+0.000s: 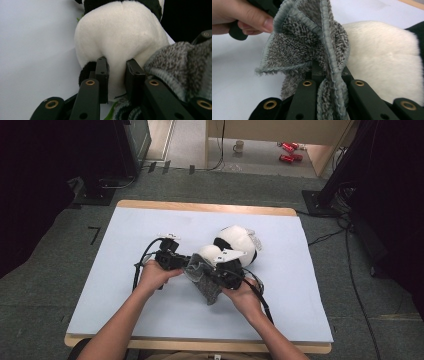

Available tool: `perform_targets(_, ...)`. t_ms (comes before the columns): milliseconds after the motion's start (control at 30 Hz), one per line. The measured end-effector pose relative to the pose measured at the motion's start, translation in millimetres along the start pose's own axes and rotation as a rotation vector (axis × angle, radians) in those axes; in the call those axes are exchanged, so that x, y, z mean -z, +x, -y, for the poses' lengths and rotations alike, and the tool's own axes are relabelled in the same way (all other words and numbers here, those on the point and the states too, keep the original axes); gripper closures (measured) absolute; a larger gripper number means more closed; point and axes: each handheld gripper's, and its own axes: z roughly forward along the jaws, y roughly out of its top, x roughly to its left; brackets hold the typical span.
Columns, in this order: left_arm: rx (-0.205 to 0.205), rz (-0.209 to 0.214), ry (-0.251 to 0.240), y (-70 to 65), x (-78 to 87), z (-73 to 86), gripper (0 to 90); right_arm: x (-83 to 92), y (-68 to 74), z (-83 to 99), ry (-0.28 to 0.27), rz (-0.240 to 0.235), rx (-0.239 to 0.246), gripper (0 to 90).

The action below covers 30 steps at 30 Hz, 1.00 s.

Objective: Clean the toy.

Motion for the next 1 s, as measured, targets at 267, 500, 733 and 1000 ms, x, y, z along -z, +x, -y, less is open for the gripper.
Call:
perform_targets(267,0.054,0.025,-0.023,2.5,1.9,-1.2,75.5,-24.8,14.0,13.2,0.147,-0.033,0.042,82.3)
perform_targets(500,0.025,0.010,-0.024,1.4,5.0,-1.0,77.2,-40.2,15.8,24.7,0.205,-0.025,0.034,82.5)
perform_targets(733,0.025,-0.014,-0.062,7.1,13.4,-3.1,80.7,-26.3,7.7,15.2,0.123,-0.121,-0.103,82.4)
perform_targets(1000,0.032,-0.039,-0.087,15.9,27.3,-4.3,83.0,4.5,1.6,-8.1,-0.009,-0.156,-0.135,82.2)
